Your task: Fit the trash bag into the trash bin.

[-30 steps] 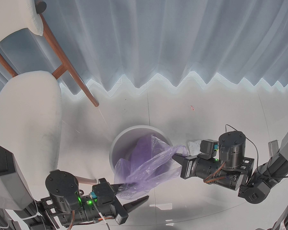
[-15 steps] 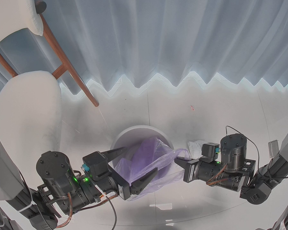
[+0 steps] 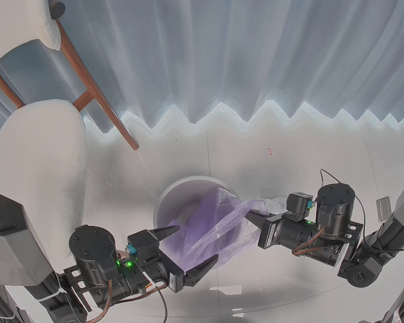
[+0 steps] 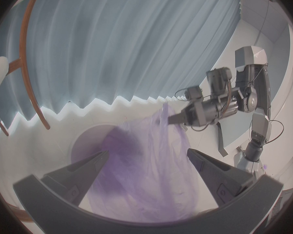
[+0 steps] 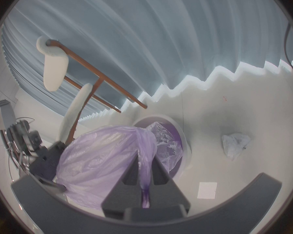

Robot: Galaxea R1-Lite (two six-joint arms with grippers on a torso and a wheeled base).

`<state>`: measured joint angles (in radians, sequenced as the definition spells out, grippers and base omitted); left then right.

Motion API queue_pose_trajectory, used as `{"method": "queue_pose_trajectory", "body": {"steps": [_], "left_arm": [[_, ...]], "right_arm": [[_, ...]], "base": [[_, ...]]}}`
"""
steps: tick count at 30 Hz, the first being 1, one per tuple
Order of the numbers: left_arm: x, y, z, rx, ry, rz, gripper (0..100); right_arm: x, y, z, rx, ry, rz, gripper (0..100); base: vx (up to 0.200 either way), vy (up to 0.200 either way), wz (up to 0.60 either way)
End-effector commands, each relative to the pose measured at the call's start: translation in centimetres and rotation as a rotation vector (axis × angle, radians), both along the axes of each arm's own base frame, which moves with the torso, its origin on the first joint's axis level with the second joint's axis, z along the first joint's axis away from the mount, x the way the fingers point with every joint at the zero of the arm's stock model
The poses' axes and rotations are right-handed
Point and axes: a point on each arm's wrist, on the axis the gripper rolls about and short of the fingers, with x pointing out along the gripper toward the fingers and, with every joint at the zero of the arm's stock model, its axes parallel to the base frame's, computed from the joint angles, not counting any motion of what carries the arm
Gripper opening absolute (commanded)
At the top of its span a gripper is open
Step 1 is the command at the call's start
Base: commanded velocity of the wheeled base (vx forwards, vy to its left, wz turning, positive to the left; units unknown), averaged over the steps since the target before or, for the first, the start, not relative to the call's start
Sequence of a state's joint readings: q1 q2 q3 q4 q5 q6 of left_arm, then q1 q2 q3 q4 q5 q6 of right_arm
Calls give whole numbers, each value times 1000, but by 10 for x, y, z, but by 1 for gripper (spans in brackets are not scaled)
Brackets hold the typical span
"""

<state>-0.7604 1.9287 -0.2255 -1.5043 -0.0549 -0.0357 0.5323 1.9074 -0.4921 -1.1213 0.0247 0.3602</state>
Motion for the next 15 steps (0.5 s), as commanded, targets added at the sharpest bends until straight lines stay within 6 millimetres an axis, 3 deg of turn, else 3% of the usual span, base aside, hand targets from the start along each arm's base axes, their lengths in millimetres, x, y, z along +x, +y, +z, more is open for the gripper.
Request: {"method": "queue_pose_trajectory", "body": {"steps": [1,8,15], "left_arm": [[5,-1,-13,29,39,11,100],[13,4,-11,19,27,46,100],[19,6,-10,12,23,66,100]], "right_arm": [[-1,-3,1,8,-12,-5,0],[2,-9,6,12,-30,-25,0],[-6,-17,27,49,-85,3,0]], "base": [[0,0,0],[0,0,0],[0,0,0]]}}
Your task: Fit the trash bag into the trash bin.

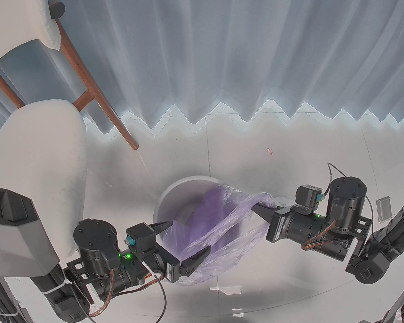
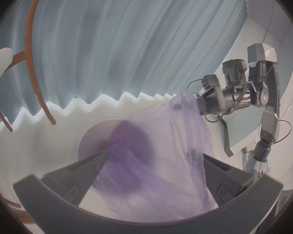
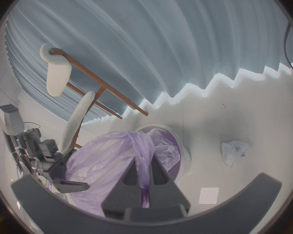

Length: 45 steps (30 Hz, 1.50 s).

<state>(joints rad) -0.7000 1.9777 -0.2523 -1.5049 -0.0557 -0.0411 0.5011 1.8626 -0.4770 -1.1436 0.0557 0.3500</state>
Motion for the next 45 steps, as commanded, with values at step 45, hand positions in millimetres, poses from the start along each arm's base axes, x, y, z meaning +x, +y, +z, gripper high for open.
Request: {"method": "queue_pose_trajectory", "body": {"steps": [45], "left_arm": [[10,16,33,-91,-104,37,100]], "right_arm": [[-13,-21,21,71,-166,130,0]], "base": [[0,0,0]]}}
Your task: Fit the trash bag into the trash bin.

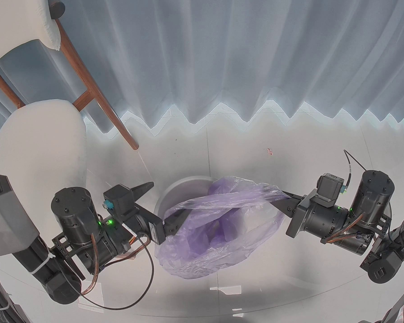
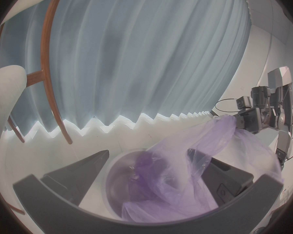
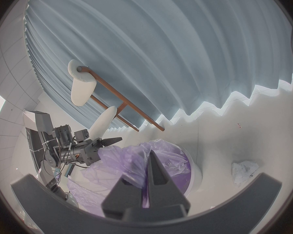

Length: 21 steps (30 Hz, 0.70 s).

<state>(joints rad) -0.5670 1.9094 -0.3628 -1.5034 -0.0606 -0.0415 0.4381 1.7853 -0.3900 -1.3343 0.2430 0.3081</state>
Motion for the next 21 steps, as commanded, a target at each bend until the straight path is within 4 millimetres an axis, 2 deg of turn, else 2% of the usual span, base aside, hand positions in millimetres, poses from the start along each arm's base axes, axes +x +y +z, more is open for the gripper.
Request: {"method": "queue_pose_trajectory", "body": {"steps": [1,6,10,13,15,21], "left_arm": [[-28,-4,-6,28,49,-113,100],[-31,-4,-18,58,94,-134,100],[-41,0,-39,135,170,-148,100],[-42,0,-41,145,176,-150,100],[-44,1,-57,213,220,-159,100],[-38,1,-75,251,277,-143,100]], "right_arm": [[1,1,-2,-3,7,2,0],[1,1,-4,-8,13,2,0],[2,1,-4,-8,13,2,0],[2,1,-4,-8,13,2,0],[3,1,-3,0,12,0,0],[1,1,0,7,4,1,0]], "base": [[0,0,0],[0,0,0],[0,0,0],[0,0,0],[0,0,0],[0,0,0]]}}
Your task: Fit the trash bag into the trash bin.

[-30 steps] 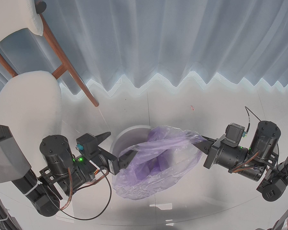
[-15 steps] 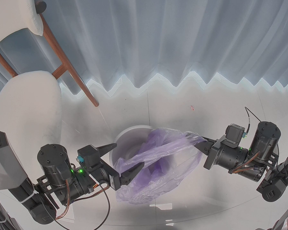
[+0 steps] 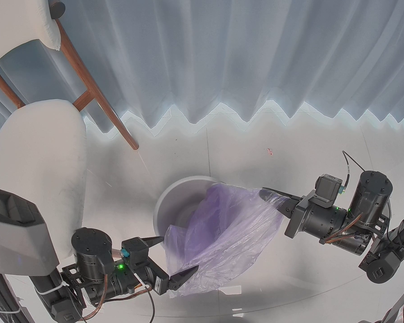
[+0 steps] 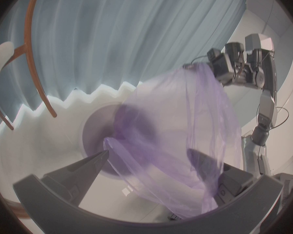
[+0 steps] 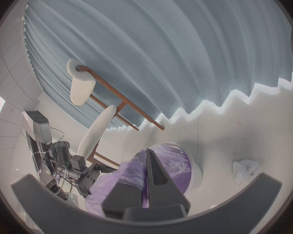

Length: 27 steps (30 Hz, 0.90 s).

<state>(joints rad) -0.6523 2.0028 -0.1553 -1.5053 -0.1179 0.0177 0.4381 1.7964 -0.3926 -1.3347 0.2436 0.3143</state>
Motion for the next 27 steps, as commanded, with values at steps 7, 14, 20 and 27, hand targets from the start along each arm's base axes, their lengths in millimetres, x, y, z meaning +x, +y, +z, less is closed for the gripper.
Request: {"method": "queue_pose_trajectory", "body": {"steps": [7,14,20,27], "left_arm": [[10,-3,-22,49,57,20,100],[17,-2,-24,42,57,47,100],[29,-3,-21,21,26,78,100],[35,-9,-15,-6,-10,70,100]], "right_arm": [[-5,-2,11,26,-29,13,0],[-8,-3,20,49,-50,14,0],[-14,-6,30,86,-62,32,0],[-16,0,22,74,-31,59,0]], "base": [[0,0,0],[0,0,0],[0,0,0],[0,0,0]]}}
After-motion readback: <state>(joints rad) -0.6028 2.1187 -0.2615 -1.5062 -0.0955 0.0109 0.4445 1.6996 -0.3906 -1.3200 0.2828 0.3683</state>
